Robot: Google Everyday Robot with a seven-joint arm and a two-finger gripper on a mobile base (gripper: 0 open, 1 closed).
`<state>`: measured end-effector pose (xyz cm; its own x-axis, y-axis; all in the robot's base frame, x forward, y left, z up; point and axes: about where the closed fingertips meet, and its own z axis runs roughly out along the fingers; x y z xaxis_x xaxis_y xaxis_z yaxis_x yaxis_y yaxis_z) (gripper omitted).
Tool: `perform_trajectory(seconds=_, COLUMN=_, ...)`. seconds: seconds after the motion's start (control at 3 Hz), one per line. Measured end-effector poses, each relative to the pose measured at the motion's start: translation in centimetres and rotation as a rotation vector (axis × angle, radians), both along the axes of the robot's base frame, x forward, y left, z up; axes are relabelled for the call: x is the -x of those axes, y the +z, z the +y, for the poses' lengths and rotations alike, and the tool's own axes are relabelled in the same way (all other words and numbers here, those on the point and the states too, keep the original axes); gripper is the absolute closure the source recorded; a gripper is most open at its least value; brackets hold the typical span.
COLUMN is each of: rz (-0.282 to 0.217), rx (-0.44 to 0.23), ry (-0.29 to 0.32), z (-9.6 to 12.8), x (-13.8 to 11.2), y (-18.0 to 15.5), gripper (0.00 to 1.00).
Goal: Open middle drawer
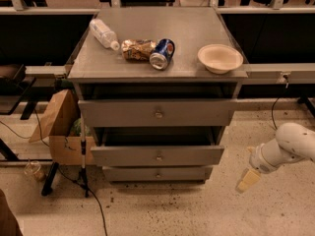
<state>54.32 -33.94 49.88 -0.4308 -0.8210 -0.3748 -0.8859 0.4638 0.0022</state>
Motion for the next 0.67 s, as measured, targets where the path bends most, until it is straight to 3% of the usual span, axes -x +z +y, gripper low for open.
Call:
perform_trajectory(seconds=0.33, rz=0.0, rx=0.0, ry=0.0, z=0.0, x=-0.01, y=0.0, gripper=0.0)
perform_trajectory(seconds=0.67, rz=-0.006, rx=-0.058, ry=0.003, z=-0.26, x=-0.74, y=-0.44, gripper=0.0)
